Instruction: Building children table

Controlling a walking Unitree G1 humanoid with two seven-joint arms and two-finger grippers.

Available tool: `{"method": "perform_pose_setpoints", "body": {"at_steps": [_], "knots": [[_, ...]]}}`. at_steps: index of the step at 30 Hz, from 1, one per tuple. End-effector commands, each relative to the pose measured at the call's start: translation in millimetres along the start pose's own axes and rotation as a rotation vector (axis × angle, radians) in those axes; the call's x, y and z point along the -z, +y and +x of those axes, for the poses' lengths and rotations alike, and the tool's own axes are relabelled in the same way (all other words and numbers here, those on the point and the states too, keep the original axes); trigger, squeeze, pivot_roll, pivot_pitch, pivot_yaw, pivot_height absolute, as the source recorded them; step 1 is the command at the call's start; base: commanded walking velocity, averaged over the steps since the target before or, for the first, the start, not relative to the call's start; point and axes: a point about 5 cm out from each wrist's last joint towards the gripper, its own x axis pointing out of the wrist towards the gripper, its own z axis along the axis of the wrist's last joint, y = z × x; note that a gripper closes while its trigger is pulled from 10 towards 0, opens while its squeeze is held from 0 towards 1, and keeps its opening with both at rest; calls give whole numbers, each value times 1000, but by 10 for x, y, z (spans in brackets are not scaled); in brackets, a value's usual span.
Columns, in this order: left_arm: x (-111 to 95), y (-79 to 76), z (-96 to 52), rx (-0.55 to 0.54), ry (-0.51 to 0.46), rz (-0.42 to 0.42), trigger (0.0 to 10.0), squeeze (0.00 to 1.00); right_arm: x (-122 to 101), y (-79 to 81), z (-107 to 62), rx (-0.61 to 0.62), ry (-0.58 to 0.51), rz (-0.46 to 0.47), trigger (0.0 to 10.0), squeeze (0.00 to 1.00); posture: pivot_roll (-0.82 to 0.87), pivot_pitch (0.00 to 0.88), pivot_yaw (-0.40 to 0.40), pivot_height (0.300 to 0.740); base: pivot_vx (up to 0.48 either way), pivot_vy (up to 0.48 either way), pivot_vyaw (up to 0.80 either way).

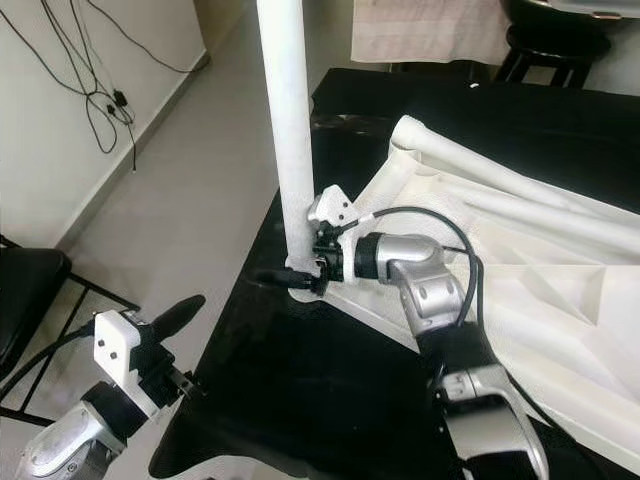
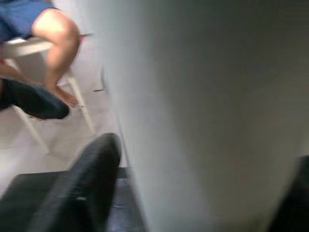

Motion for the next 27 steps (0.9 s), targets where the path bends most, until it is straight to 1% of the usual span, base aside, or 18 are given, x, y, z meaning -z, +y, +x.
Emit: {"method": "perform_pose_setpoints", "body": {"at_steps": [1, 2, 7, 8, 9, 11, 13, 14, 15, 16, 17, 18, 19, 21, 22, 25, 26, 27], "knots": [[6, -24, -20, 3, 5, 2, 9216, 0, -27, 63, 96, -96, -29, -3, 0, 0, 19, 142, 13, 740, 0, 0, 0], [11, -33, -20, 9, 8, -2, 0, 0, -9, 48, 91, -110, -28, -7, 0, 0, 18, 140, 13, 740, 0, 0, 0], [16, -42, -19, 16, 11, -6, 0, 0, 25, 36, 69, -102, -29, -5, 0, 0, 16, 140, 12, 740, 0, 0, 0], [15, -44, -18, 18, 11, -6, 0, 0, 45, 34, 36, -83, -33, 1, 0, 0, 12, 143, 11, 740, 0, 0, 0], [13, -44, -19, 19, 11, -6, 0, 0, 73, 46, -19, -45, -36, 9, 0, 0, 3, 149, 9, 740, 0, 0, 0], [9, -35, -25, 19, 12, -6, 0, 0, 151, 109, -116, 71, -49, 46, 0, 0, -6, 155, 7, 740, 0, 0, 0], [9, -35, -25, 19, 12, -6, 0, 0, 151, 109, -116, 71, -49, 46, 0, 0, -6, 155, 7, 740, 0, 0, 0], [5, -28, -32, 19, 11, -5, 0, 0, 209, 185, -136, 142, -52, 77, 0, 0, -15, 164, 2, 740, 0, 0, 0], [5, -28, -32, 19, 11, -5, 0, 0, 209, 185, -136, 142, -52, 77, 0, 0, -15, 164, 2, 740, 0, 0, 0], [-1, -9, -43, 11, 11, 1, 3451, 0, 359, 285, -99, 414, -3, 127, 0, 0, -22, 168, 7, 740, 0, 0, 0], [-9, 10, -52, 7, 11, 5, 10000, 0, 508, 462, -158, 679, 82, 149, 0, 0, -42, 174, 17, 740, 0, 0, 0], [-9, 10, -52, 7, 11, 5, 10000, 0, 508, 462, -158, 679, 82, 149, 0, 0, -42, 174, 17, 740, 0, 0, 0], [-14, 23, -57, 5, 11, 8, 10000, 0, 585, 591, -257, 877, 145, 160, 0, 0, -42, 174, 17, 740, 0, 0, 0], [-14, 23, -57, 5, 11, 8, 10000, 0, 585, 591, -257, 877, 145, 160, 0, 0, -42, 174, 17, 740, 0, 0, 0], [-11, 39, -61, 4, 13, 9, 10000, 0, 642, 702, -272, 943, 185, 175, 0, 0, -51, 170, 36, 740, 0, 0, 0], [-5, 51, -61, 7, 16, 8, 10000, 0, 646, 664, -282, 957, 179, 189, 0, 0, -53, 159, 43, 740, 0, 0, 0], [0, 64, -58, 9, 20, 9, 10000, 0, 628, 596, -227, 921, 153, 195, 0, 0, -37, 158, 34, 740, 0, 0, 0], [0, 64, -58, 9, 20, 9, 10000, 0, 628, 596, -227, 921, 153, 195, 0, 0, -37, 158, 34, 740, 0, 0, 0]]}}
